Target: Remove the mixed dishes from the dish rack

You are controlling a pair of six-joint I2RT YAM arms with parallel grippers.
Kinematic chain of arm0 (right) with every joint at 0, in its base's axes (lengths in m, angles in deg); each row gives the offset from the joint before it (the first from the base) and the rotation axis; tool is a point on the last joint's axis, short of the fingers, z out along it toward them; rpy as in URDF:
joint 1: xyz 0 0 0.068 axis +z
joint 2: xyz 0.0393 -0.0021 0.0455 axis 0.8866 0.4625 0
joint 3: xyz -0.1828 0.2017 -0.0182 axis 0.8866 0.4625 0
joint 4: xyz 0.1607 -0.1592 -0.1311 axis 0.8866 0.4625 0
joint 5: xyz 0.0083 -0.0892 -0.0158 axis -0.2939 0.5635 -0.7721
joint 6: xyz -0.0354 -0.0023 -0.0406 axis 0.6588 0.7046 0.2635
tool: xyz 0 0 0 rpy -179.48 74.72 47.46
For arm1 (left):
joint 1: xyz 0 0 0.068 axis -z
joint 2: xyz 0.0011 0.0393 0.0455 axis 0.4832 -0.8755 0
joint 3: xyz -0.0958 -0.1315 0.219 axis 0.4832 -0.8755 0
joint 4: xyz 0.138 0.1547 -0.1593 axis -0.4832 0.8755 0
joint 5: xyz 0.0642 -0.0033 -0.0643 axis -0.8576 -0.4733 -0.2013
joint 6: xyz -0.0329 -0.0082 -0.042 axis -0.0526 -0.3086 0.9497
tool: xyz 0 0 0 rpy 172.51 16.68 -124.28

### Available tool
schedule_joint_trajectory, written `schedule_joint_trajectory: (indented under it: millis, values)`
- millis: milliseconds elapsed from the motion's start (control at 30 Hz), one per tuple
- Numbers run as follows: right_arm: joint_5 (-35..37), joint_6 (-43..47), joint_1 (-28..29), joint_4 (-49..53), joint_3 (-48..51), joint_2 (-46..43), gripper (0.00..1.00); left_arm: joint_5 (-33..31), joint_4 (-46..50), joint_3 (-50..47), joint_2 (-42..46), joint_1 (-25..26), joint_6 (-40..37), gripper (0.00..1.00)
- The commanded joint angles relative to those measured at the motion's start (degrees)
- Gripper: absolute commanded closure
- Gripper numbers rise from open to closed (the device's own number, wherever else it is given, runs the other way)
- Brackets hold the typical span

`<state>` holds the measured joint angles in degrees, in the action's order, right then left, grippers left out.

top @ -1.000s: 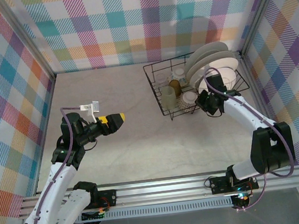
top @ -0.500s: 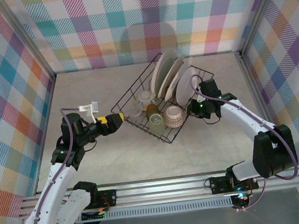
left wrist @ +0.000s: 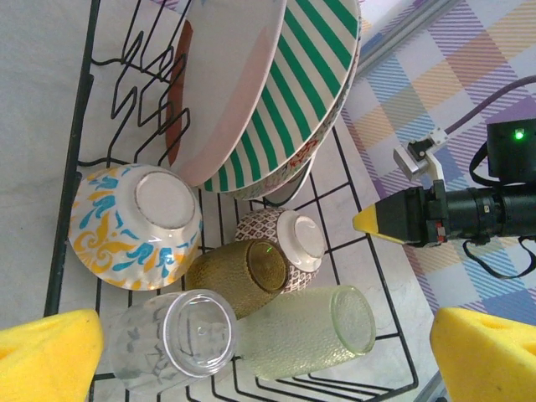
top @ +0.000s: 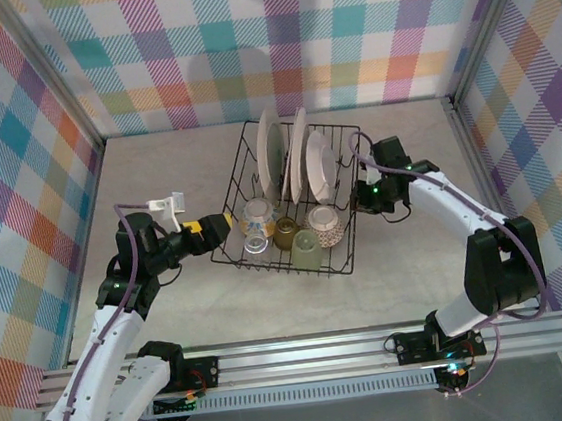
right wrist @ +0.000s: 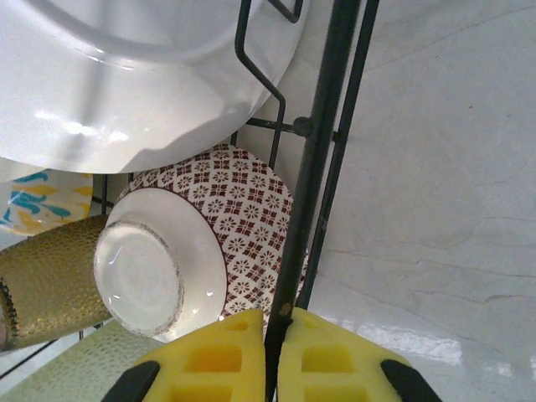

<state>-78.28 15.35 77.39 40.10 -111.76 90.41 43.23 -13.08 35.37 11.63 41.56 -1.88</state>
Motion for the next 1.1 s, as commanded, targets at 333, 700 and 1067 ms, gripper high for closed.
schedule_joint_trajectory:
  millis: [333,700,1067]
  values:
    - [0.6,8.0,-9.3,1.4,-3.7,-0.5,1.00,-0.5,0.3,1.8,-1.0,1.5,-0.7,0.00]
    - [-0.7,6.4,-12.5,-0.4,-3.6,-1.0,1.00,-3.3,2.8,2.5,-0.9,3.6,-1.6,0.00]
    - [-4.2,4.6,-12.5,-3.1,-3.3,-2.9,0.86,-7.3,6.3,6.5,-3.5,9.1,-2.2,0.00]
